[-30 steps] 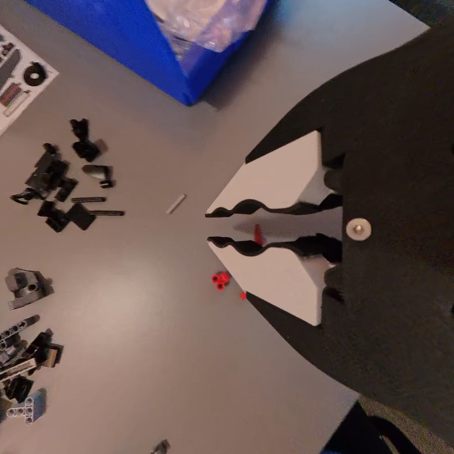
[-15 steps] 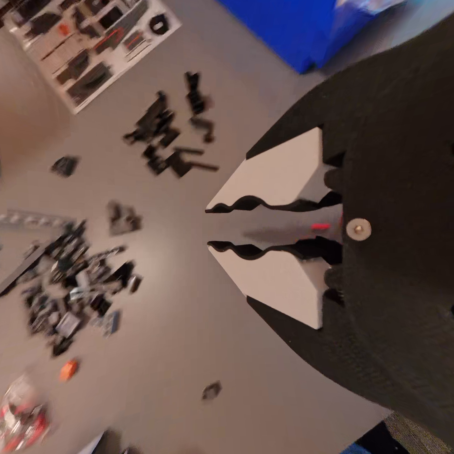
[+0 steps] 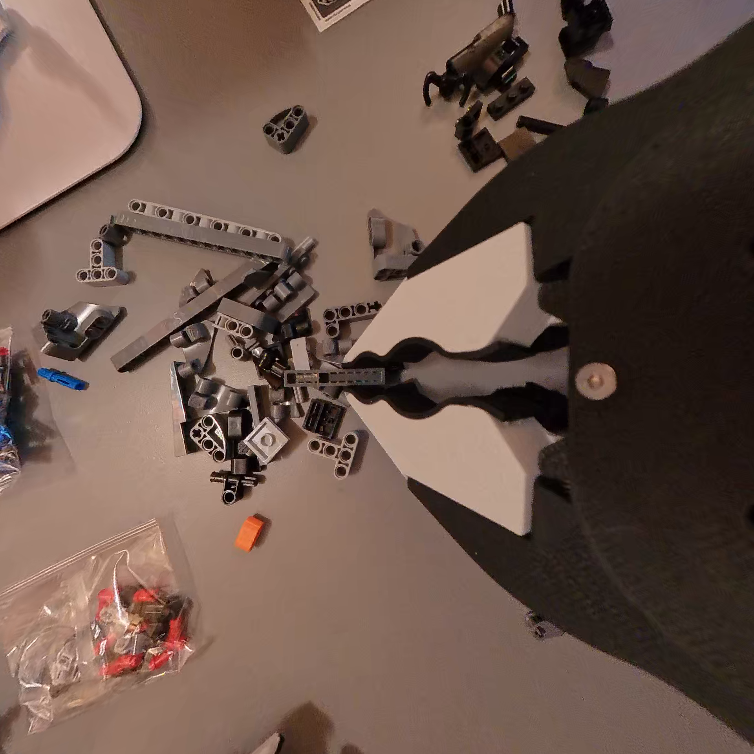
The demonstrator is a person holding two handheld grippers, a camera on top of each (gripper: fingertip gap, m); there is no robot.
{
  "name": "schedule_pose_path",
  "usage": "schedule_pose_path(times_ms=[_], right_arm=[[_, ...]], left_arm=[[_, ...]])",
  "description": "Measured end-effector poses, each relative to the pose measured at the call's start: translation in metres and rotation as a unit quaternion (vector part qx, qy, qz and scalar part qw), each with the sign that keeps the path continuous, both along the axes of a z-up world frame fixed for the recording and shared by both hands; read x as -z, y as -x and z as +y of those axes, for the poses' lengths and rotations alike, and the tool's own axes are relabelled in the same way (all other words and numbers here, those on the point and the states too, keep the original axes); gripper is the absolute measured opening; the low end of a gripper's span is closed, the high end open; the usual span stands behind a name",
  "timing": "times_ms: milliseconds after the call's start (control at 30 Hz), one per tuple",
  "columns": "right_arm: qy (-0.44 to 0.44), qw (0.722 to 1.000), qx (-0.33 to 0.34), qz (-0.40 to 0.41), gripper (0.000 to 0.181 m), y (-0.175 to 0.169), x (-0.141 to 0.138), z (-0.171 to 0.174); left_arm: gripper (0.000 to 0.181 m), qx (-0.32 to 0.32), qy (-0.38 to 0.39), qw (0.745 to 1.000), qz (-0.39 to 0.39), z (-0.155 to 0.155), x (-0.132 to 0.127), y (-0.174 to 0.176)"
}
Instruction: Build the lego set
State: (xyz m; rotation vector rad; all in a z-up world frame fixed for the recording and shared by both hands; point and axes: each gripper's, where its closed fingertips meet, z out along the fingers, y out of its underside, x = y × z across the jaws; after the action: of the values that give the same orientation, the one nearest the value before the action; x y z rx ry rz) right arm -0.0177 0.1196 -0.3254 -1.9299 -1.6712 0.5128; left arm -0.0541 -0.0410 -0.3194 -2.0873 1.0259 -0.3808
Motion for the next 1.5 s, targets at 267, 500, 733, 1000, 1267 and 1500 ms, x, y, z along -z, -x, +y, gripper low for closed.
schedule_pose_path(times_ms=[267,500,733,1000,1267,1500], right_arm=[[0.023,0.999,0.018,0.037,0.005,-0.008,-0.022,0.005],[0.005,0.996,0.09,0.019,0.005,-0.022,-0.034,0.063],[0.04,0.993,0.107,0.002,0.005,0.007,-0.016,0.099],[0.02,0.993,0.116,-0.028,0.017,0.008,-0.016,0.11],[0.024,0.99,0.126,-0.061,0.016,-0.037,-0.03,0.115],[-0.008,0.995,0.078,-0.068,0.016,-0.012,-0.011,0.123]], left_arm=[[0.02,0.0,-0.007,1.0,-0.011,-0.002,-0.004,0.006],[0.02,0.001,-0.006,1.0,-0.017,-0.002,-0.004,0.007],[0.02,-0.003,-0.007,1.0,-0.021,-0.001,-0.006,0.009],[0.02,-0.004,-0.002,0.999,-0.038,0.001,-0.007,0.012],[0.02,-0.007,0.0,0.999,-0.05,0.002,-0.009,0.015],[0.02,-0.006,-0.001,0.999,-0.044,0.002,-0.007,0.015]])
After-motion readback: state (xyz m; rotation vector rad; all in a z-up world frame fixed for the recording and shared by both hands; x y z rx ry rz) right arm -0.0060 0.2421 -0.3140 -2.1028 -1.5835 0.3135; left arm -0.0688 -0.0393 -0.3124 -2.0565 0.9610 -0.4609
